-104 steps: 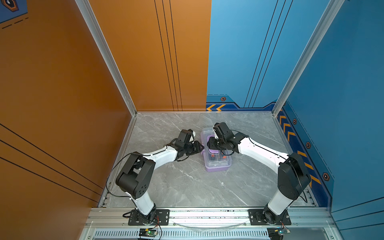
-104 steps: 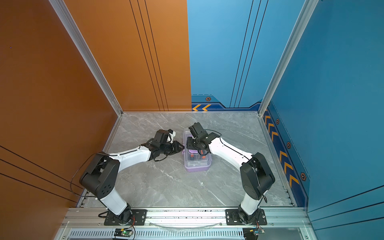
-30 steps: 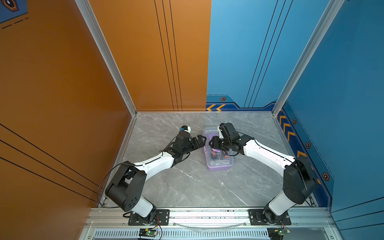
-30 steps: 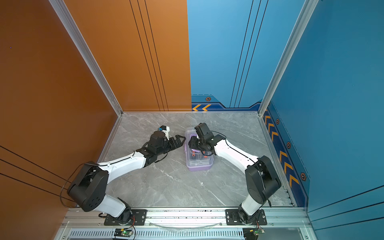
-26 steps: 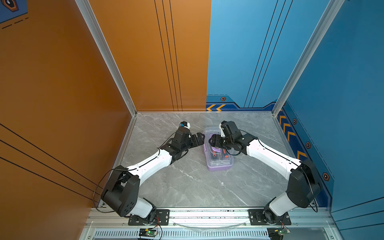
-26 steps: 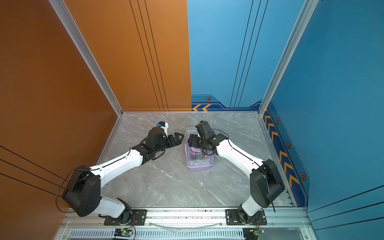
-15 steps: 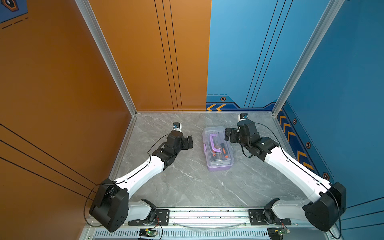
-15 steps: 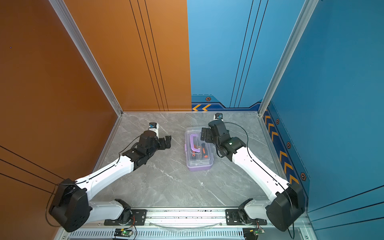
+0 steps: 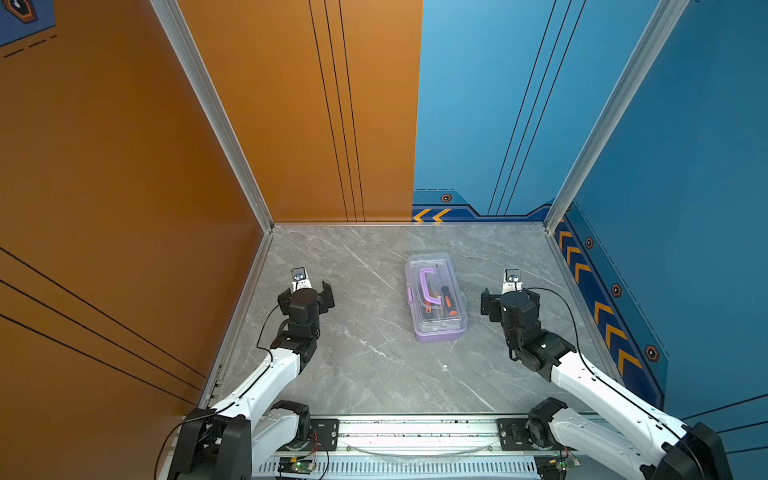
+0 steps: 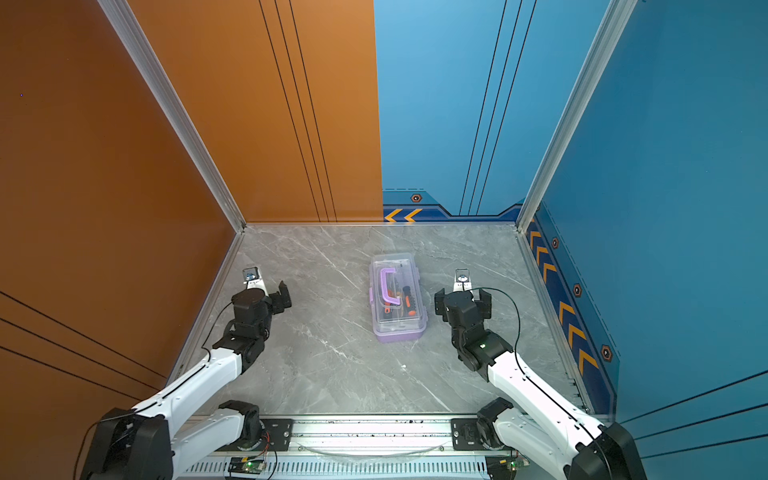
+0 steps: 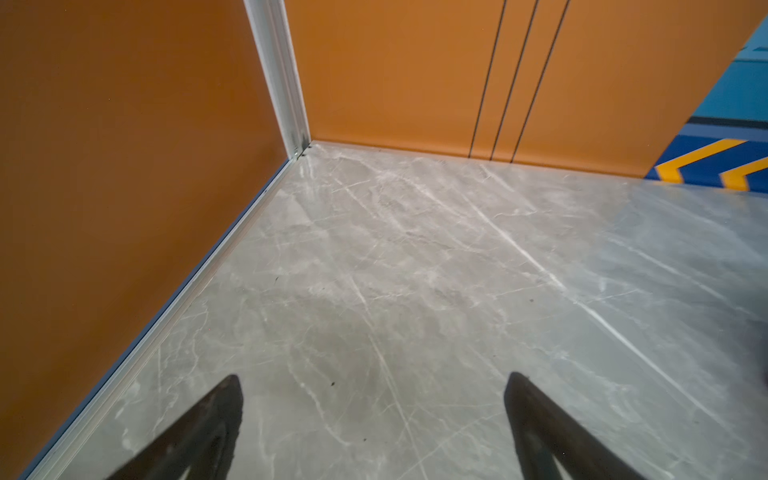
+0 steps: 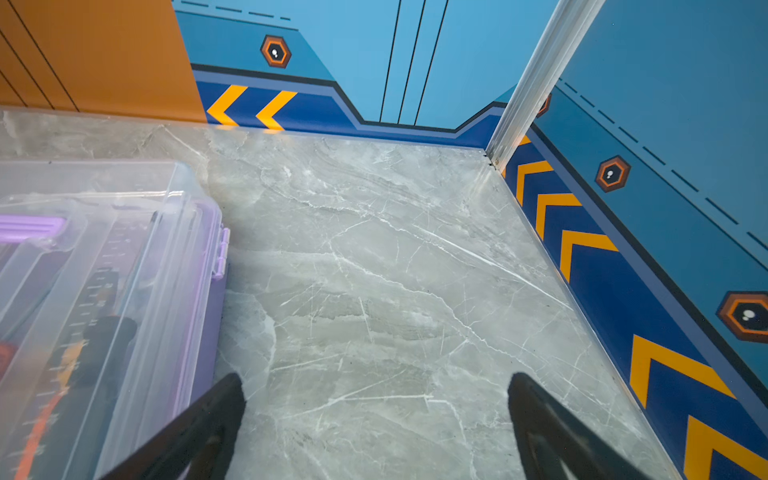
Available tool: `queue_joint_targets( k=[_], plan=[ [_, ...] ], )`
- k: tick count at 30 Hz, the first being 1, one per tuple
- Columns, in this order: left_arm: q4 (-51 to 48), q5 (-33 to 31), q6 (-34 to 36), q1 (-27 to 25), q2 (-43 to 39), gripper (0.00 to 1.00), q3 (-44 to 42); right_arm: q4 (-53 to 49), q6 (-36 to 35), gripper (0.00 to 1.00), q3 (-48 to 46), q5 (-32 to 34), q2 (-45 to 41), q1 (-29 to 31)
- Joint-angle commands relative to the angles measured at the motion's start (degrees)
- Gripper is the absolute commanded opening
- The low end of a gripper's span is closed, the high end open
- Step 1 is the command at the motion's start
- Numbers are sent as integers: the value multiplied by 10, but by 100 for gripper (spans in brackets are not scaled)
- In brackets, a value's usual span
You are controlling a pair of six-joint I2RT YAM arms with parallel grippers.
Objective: Pack the tool kit
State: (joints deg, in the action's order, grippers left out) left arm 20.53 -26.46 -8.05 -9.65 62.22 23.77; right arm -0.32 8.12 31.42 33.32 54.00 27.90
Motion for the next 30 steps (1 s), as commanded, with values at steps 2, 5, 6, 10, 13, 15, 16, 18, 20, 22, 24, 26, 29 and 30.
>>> queue_joint_targets(
  k=[2, 5, 6, 10, 13, 15, 16, 18, 20, 22, 24, 26, 29, 30],
  plan=[
    [91, -8, 55, 25, 81, 98, -5, 73, -16, 100, -25, 3, 15, -27],
    [237, 75, 34, 80, 168, 98, -31, 117, -24, 100, -44, -6, 33, -43],
    [231, 84, 35, 87, 171, 98, -26, 127, -31, 100, -49, -6, 37, -46],
    [325, 147, 18, 121, 201, 98, -60, 190, -75, 100, -82, 8, 49, -73],
    [366, 171, 40, 108, 239, 98, -77, 265, -79, 100, -118, -21, 66, -114],
    [531, 177, 51, 107, 300, 98, -107, 322, -72, 100, -136, -45, 95, -143],
    [502, 159, 40, 107, 273, 98, -117, 373, -72, 100, -150, -62, 118, -160],
    [484, 138, 35, 104, 262, 98, -119, 464, -60, 100, -167, -98, 172, -190],
    [516, 138, 42, 101, 286, 98, -115, 538, -62, 100, -164, -124, 227, -207],
    [501, 133, 46, 98, 281, 98, -111, 543, -64, 100, -142, -163, 285, -220],
    [501, 120, 43, 96, 280, 98, -111, 657, -79, 100, -143, -186, 373, -223],
    [499, 113, 46, 93, 281, 98, -108, 527, -70, 100, -122, -196, 326, -223],
    [473, 104, 46, 91, 280, 98, -95, 520, -52, 100, -108, -214, 338, -245],
    [456, 105, 47, 89, 277, 98, -87, 503, -47, 100, -98, -206, 337, -246]
  ],
)
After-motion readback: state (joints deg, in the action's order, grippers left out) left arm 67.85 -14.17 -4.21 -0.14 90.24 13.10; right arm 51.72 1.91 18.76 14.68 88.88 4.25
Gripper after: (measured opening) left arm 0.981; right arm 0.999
